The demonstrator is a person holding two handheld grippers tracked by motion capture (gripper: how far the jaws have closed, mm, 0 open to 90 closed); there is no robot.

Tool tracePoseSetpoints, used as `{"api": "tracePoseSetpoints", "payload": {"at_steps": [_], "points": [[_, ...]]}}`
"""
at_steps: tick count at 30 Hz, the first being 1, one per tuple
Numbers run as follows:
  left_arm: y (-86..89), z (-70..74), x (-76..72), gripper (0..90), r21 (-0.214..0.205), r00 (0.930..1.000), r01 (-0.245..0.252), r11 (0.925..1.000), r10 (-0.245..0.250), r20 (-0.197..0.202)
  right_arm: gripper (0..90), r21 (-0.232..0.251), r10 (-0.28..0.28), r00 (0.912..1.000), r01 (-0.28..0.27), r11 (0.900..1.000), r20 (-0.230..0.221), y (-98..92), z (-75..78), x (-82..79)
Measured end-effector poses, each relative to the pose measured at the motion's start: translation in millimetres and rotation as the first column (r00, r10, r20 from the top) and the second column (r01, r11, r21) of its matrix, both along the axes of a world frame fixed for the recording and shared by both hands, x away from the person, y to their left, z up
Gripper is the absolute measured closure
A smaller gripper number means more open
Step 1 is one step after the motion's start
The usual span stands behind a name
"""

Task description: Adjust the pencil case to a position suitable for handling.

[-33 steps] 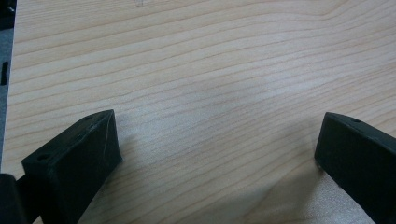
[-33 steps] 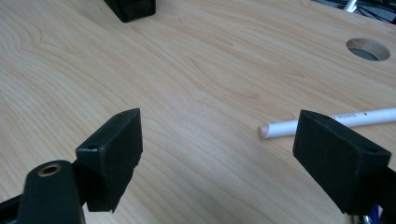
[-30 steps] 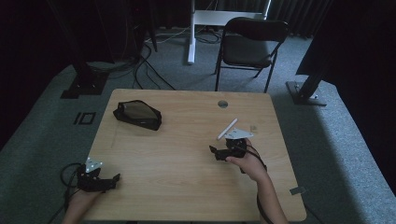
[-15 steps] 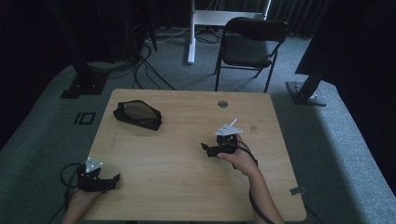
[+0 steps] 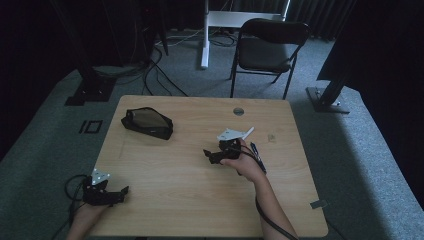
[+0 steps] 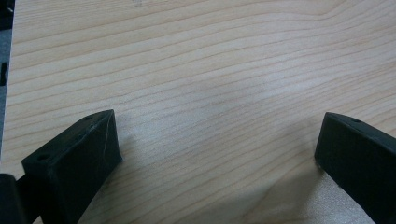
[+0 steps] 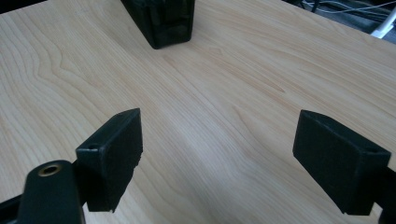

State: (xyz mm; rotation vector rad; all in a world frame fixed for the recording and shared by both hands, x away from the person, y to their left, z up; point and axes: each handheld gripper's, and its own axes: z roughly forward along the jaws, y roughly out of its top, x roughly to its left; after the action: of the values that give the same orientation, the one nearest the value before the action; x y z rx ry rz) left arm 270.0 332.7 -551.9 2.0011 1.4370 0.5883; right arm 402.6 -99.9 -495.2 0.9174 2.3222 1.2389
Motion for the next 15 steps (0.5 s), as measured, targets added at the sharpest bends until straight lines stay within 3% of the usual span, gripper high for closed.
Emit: {"api": "tracePoseSetpoints", "payload": {"at_steps": [15], "points": [[-0.1, 0.0, 0.0, 0.1, 0.000, 1.0000, 0.002, 1.0000, -0.002, 0.000, 16.3, -0.003, 0.040, 0.9991, -0.040, 0.9992, 0.015, 30.4, -1.5, 21.8]]}}
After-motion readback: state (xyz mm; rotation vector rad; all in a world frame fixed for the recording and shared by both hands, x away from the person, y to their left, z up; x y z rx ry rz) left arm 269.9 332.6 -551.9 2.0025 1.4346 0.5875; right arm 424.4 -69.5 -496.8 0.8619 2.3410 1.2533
